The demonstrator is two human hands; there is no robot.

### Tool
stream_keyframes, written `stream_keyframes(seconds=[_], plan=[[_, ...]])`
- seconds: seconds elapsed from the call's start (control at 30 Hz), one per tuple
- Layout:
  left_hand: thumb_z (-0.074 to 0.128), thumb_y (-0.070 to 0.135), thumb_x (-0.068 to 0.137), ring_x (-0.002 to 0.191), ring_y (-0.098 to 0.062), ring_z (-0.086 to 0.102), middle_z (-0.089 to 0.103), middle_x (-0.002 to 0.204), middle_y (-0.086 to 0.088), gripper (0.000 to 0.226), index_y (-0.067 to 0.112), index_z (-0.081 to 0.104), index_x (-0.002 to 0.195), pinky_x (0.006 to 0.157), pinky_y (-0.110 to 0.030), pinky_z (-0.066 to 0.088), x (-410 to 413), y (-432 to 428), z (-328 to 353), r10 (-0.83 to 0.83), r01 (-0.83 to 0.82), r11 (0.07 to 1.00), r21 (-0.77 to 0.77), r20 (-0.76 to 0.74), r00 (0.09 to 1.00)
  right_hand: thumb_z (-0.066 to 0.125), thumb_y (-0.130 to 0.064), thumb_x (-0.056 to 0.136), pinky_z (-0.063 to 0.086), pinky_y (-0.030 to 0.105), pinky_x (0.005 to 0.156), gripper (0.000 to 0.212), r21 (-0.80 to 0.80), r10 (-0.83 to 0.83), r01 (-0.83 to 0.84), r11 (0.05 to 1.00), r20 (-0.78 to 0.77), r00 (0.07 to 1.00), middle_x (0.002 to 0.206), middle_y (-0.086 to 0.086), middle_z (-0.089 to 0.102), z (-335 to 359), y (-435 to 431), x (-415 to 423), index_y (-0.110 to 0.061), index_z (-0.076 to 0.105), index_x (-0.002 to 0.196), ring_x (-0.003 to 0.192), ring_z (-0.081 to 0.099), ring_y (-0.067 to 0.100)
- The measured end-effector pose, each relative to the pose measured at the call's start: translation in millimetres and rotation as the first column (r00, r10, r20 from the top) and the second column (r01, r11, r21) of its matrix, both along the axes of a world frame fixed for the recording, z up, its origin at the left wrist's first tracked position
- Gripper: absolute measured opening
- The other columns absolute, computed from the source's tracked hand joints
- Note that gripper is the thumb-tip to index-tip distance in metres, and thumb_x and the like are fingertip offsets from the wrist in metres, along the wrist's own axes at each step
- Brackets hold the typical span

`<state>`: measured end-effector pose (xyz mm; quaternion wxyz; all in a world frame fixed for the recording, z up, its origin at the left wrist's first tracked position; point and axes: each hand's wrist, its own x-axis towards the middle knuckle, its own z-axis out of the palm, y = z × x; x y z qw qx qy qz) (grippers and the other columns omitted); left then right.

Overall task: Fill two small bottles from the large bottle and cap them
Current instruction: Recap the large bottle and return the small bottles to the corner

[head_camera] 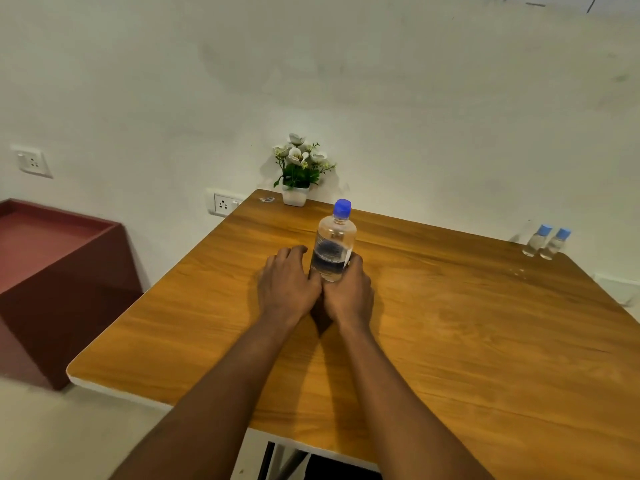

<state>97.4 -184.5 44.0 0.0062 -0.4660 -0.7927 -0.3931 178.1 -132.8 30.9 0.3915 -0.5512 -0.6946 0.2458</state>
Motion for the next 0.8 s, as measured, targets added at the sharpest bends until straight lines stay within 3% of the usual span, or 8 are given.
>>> stream_keyframes(seconds=[0.13,0.43,0.8], plan=[[0.055,0.035,0.09,0.122,-0.019,0.048,0.053,0.134,-0.001,0.05,0.022,0.046,0.137,0.099,-0.04,0.045,0,37,3,-0.064,0.064,0.998,0.01,0.013,0.998,0.073,-0.039,0.081,0.043,0.026,0.065,0.05,-0.01,-0.018,0.018,1.0,0.01,1.0,0.111,-0.002,0.066,2,34,1,-0.024,0.049,0.122,0.091,0.061,0.016],[0.055,0.032,0.092,0.122,-0.016,0.046,0.051,0.136,0.001,0.049,0.023,0.044,0.139,0.096,-0.031,0.041,-29,120,-17,-0.054,0.054,0.998,-0.016,-0.028,0.998,0.082,-0.04,0.071,0.055,0.034,0.081,0.067,-0.005,-0.05,0.05,0.999,0.007,0.999,0.12,0.001,0.064,-2,127,-20,-0.022,0.046,0.125,0.108,0.063,0.023],[0.055,0.036,0.091,0.117,-0.021,0.05,0.054,0.131,-0.004,0.047,0.019,0.047,0.134,0.096,-0.037,0.046,-76,220,-31,0.024,-0.028,0.998,-0.055,-0.073,0.997,0.079,-0.044,0.073,0.053,0.035,0.081,0.067,0.018,-0.009,0.009,1.0,0.019,1.0,0.122,0.005,0.063,-9,229,-75,-0.019,0.046,0.126,0.108,0.061,0.027]])
